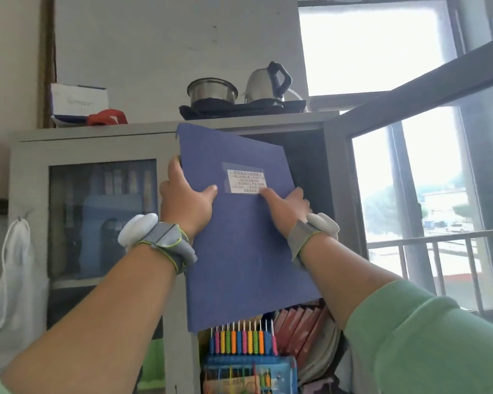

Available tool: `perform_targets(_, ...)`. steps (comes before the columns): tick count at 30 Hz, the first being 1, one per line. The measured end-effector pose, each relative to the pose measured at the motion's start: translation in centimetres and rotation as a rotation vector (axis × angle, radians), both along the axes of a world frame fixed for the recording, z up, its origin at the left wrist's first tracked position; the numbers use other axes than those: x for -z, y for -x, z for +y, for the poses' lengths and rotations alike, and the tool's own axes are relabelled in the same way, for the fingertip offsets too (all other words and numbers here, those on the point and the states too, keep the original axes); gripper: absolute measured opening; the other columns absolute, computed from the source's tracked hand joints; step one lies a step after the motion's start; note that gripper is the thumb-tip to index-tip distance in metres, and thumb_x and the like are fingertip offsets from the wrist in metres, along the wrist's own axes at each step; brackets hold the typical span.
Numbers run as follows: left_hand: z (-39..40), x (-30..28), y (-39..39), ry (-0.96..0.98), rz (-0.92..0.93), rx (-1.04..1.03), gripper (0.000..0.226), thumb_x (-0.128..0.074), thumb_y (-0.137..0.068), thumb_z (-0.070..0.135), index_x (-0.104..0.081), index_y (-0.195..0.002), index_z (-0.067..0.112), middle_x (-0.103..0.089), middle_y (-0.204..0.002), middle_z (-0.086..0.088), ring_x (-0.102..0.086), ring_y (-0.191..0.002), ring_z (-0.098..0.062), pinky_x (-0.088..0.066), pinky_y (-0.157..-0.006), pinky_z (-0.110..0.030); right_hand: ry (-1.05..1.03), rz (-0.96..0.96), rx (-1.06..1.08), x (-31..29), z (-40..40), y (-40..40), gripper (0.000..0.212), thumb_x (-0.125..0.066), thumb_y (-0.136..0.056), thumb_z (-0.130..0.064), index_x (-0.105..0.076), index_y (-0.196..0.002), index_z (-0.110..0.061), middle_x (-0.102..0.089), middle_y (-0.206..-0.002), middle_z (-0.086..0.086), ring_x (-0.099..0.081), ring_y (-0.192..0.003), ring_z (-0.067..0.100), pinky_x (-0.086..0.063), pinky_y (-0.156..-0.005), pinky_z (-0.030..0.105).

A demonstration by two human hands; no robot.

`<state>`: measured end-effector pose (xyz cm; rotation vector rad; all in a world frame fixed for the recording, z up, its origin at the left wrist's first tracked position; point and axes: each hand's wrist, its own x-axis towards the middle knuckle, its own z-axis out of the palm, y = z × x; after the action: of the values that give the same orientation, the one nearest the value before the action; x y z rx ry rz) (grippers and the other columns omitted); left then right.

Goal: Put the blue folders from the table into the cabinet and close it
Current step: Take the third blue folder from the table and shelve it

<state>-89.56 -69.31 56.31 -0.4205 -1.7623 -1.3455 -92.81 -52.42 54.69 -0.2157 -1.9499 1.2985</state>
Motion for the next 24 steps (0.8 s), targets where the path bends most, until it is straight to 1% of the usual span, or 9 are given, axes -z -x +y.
perform_targets(3, 1.0, -0.5, 2.1, 0.016, 0.088, 0.006, 0.069, -0.067, -0.082, 0.019, -0.035, -0.142, 0.023, -0.051, -0.134, -0.012, -0.057, -0.115, -0.031, -0.049, -0.1, -0.045, -0.009, 0.052, -0.009, -0.5, 0.8, 2.5, 0.097, -0.048, -0.07, -0.072, -0.027, -0.143, -0.011, -0.041, -0.141, 0.017, -0.041, -0.126, 0.04, -0.034, -0.104, 0.051)
perform_targets(5, 1.7, -0.9, 4.1, 0.017, 0.145, -0.01, 0.07, -0.066, -0.084, 0.017, -0.033, -0.145, 0.022, -0.05, -0.133, -0.013, -0.054, -0.117, -0.03, -0.047, -0.101, -0.037, -0.029, 0.09, 0.012, -1.3, 1.6, 4.9, 0.098, -0.048, -0.076, -0.07, -0.018, -0.148, -0.011, -0.035, -0.147, 0.018, -0.036, -0.131, 0.04, -0.029, -0.109, 0.051)
perform_targets(9, 3.7, -1.1, 7.0, -0.008, 0.206, -0.04, 0.076, -0.063, -0.086, 0.015, -0.026, -0.151, 0.024, -0.048, -0.135, -0.012, -0.047, -0.117, -0.026, -0.034, -0.09, -0.019, -0.09, 0.085, 0.059, -2.7, 3.1, 8.0, 0.099, -0.042, -0.078, -0.072, -0.008, -0.151, -0.015, -0.028, -0.151, 0.017, -0.029, -0.136, 0.039, -0.021, -0.112, 0.049)
perform_targets(10, 4.3, -1.1, 7.8, -0.027, 0.204, -0.032, 0.077, -0.063, -0.086, 0.013, -0.024, -0.151, 0.025, -0.047, -0.136, -0.011, -0.048, -0.117, -0.025, -0.033, -0.089, -0.019, -0.109, 0.078, 0.071, -3.0, 3.4, 8.8, 0.098, -0.04, -0.078, -0.073, -0.007, -0.151, -0.016, -0.026, -0.152, 0.016, -0.027, -0.136, 0.039, -0.02, -0.112, 0.049)
perform_targets(14, 7.4, -0.8, 10.4, -0.09, 0.158, -0.007, 0.08, -0.063, -0.087, 0.012, -0.02, -0.153, 0.028, -0.041, -0.137, -0.013, -0.053, -0.12, -0.031, -0.04, -0.102, -0.033, -0.151, -0.008, 0.126, -3.7, 4.5, 11.8, 0.087, -0.03, -0.082, -0.071, -0.009, -0.151, -0.021, -0.018, -0.156, 0.014, -0.019, -0.14, 0.038, -0.014, -0.114, 0.05)
perform_targets(17, 10.0, -0.4, 12.5, -0.102, 0.119, 0.002, 0.079, -0.06, -0.089, 0.011, -0.018, -0.154, 0.029, -0.037, -0.138, -0.011, -0.052, -0.122, -0.032, -0.041, -0.106, -0.039, -0.147, -0.048, 0.153, -3.8, 4.8, 13.6, 0.072, -0.032, -0.088, -0.058, -0.023, -0.147, -0.019, -0.017, -0.153, 0.016, -0.022, -0.137, 0.042, -0.015, -0.114, 0.051)
perform_targets(19, 11.8, -0.5, 14.1, -0.107, 0.087, -0.012, 0.079, -0.059, -0.09, 0.012, -0.016, -0.154, 0.029, -0.037, -0.138, -0.012, -0.051, -0.122, -0.034, -0.04, -0.105, -0.04, -0.138, -0.047, 0.156, -3.9, 5.4, 14.8, 0.064, -0.035, -0.09, -0.051, -0.029, -0.145, -0.019, -0.022, -0.149, 0.019, -0.029, -0.132, 0.044, -0.019, -0.113, 0.05)
perform_targets(21, 13.2, -0.9, 15.5, -0.108, 0.045, -0.035, 0.078, -0.057, -0.091, 0.013, -0.013, -0.155, 0.029, -0.036, -0.139, -0.013, -0.049, -0.124, -0.034, -0.038, -0.106, -0.04, -0.174, -0.057, 0.14, -4.0, 6.0, 15.6, 0.06, -0.037, -0.091, -0.047, -0.031, -0.143, -0.02, -0.031, -0.145, 0.021, -0.034, -0.129, 0.043, -0.025, -0.111, 0.047)
perform_targets(24, 15.0, -1.2, 17.5, -0.047, 0.012, -0.014, 0.078, -0.053, -0.092, 0.012, -0.01, -0.156, 0.028, -0.033, -0.141, -0.013, -0.046, -0.125, -0.034, -0.034, -0.11, -0.038, -0.219, -0.025, 0.025, -4.4, 6.9, 16.6, 0.056, -0.042, -0.093, -0.041, -0.035, -0.142, -0.014, -0.044, -0.14, 0.019, -0.042, -0.127, 0.037, -0.034, -0.105, 0.041)
